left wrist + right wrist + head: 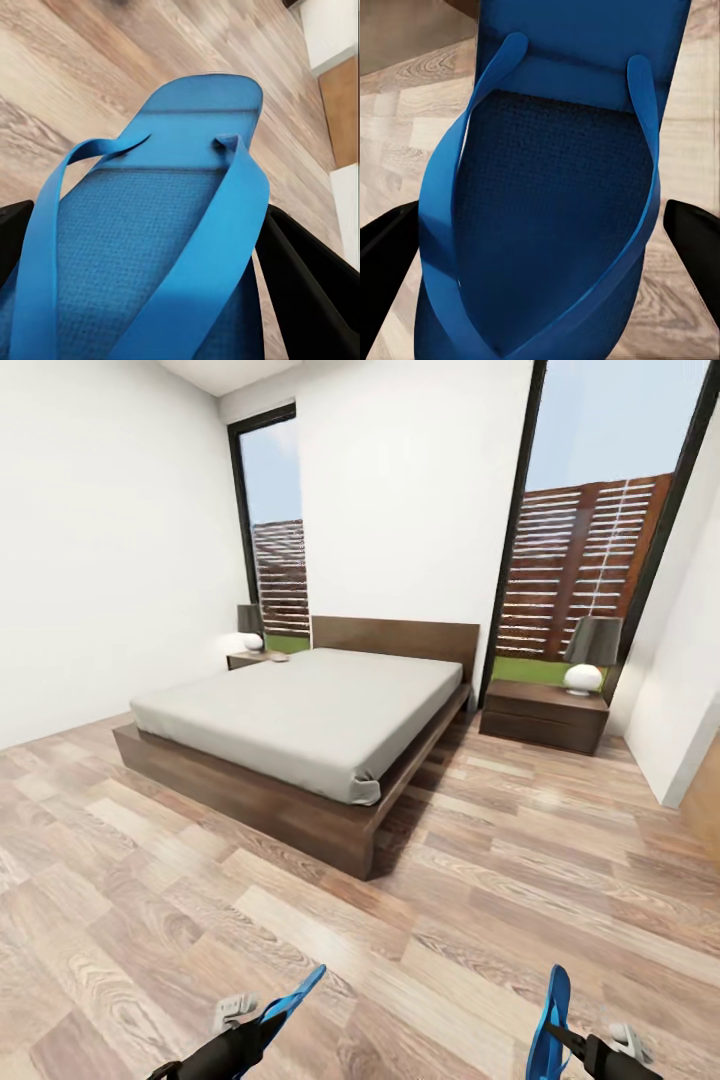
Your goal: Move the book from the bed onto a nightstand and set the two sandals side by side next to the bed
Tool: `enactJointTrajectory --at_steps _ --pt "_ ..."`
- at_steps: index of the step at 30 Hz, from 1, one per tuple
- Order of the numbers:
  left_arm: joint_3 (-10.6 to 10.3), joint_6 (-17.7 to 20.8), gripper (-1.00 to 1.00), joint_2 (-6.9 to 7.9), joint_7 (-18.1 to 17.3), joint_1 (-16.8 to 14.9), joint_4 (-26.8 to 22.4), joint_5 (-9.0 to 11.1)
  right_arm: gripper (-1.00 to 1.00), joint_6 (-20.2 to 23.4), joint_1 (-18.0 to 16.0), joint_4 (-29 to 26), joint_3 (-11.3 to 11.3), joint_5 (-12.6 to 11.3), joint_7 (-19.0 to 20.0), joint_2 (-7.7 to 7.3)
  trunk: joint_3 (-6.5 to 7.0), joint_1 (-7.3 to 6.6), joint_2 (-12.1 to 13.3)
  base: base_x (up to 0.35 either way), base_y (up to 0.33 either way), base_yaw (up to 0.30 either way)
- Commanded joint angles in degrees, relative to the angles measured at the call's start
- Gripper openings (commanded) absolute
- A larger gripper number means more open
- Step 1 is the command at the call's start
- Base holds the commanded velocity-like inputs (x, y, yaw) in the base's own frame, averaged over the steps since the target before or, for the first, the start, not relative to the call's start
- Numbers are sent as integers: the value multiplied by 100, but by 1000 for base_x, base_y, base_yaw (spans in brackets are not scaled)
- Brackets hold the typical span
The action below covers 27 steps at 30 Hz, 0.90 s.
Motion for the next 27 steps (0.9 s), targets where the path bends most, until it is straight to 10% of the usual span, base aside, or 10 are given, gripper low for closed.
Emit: enactJointTrajectory --at_steps 1,27 --pt "3 -12 -100 2 -15 -2 5 17 -100 61 -4 0 -23 -30 17 0 -3 -1 -2 0 0 -300" --pt "3 -18 -100 1 -12 -2 5 16 -100 61 -4 0 -23 -30 17 0 67 -1 -2 0 0 -300"
